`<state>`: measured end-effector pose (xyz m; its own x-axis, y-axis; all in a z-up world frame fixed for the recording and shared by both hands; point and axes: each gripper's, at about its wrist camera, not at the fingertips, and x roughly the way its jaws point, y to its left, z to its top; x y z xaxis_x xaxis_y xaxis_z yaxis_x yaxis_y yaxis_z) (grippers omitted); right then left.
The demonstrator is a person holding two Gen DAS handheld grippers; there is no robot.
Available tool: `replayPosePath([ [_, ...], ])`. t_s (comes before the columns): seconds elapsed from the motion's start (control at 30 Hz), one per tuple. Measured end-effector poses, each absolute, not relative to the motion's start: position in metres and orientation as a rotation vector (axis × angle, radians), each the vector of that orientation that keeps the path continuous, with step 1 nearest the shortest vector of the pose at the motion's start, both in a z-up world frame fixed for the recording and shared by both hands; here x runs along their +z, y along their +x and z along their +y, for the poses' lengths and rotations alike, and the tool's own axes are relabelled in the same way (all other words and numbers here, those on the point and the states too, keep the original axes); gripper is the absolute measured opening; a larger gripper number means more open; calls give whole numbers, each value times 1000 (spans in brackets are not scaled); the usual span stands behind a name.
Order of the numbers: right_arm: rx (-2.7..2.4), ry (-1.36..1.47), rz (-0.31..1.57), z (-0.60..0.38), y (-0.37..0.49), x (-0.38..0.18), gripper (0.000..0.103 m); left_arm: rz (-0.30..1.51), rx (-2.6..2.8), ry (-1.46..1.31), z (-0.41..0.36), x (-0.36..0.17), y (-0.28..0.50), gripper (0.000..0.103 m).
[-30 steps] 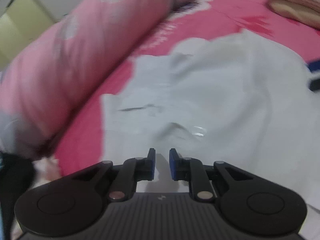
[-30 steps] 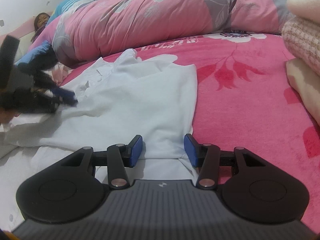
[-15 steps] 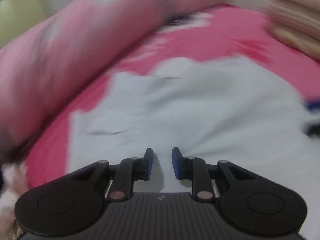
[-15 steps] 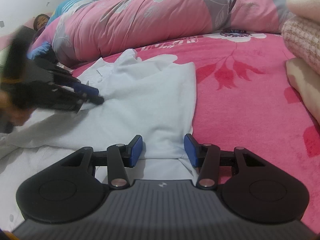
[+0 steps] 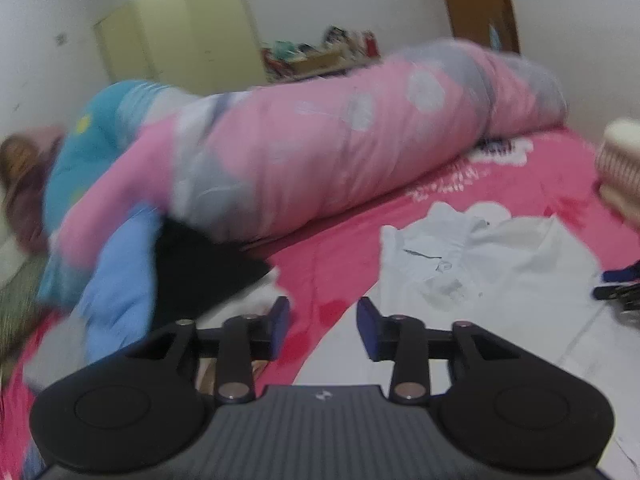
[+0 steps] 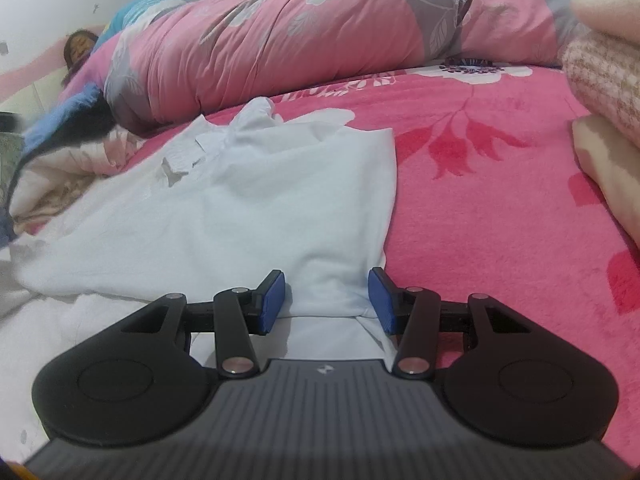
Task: Fold clothes
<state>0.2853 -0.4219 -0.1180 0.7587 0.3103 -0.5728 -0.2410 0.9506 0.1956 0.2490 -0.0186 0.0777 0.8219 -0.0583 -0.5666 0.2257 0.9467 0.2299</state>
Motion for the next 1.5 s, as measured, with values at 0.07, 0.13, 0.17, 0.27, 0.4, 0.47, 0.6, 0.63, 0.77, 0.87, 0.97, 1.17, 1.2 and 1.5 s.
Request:
replayPosePath([
  [0.07, 285, 62, 652, -414, 286, -116, 46, 595, -176, 227, 3, 74, 225, 43],
  [0.13, 273, 4, 666, -407, 287, -110, 47, 611, -216, 171, 19, 65, 204, 46],
  [0.17, 263, -18, 677, -405, 287, -106, 47, 620, -250, 146, 25, 57, 196, 49],
  [0.27, 211, -19, 692, -398, 276, -78, 47, 633, -367, 80, 30, 31, 178, 66],
  [0.4, 314, 24, 668, -360, 251, -42, 47, 680, -451, 39, 22, -9, 169, 70],
  [0.47, 380, 35, 663, -337, 241, -29, 47, 717, -453, 22, 16, -26, 172, 69],
  [0.6, 582, -234, 597, -251, 218, -30, 47, 760, -427, -14, 13, -51, 179, 62],
  [0.63, 626, -338, 573, -230, 212, -33, 47, 767, -424, -28, 15, -55, 182, 57],
  [0.77, 733, -640, 526, -171, 203, -51, 48, 787, -407, -84, 25, -66, 194, 37],
  [0.87, 753, -742, 539, -152, 215, -63, 47, 771, -417, -92, 30, -67, 198, 21],
  [0.97, 741, -777, 578, -145, 232, -73, 37, 717, -427, 18, 23, -60, 196, 10],
  [1.17, 677, -699, 541, -165, 244, -68, 0, 445, -421, 427, -5, -25, 185, 6],
  [1.2, 675, -683, 523, -171, 242, -64, 0, 387, -415, 496, -8, -20, 180, 6],
  [1.5, 716, -713, 475, -202, 220, -72, 0, 410, -435, 562, 4, -32, 154, 50],
])
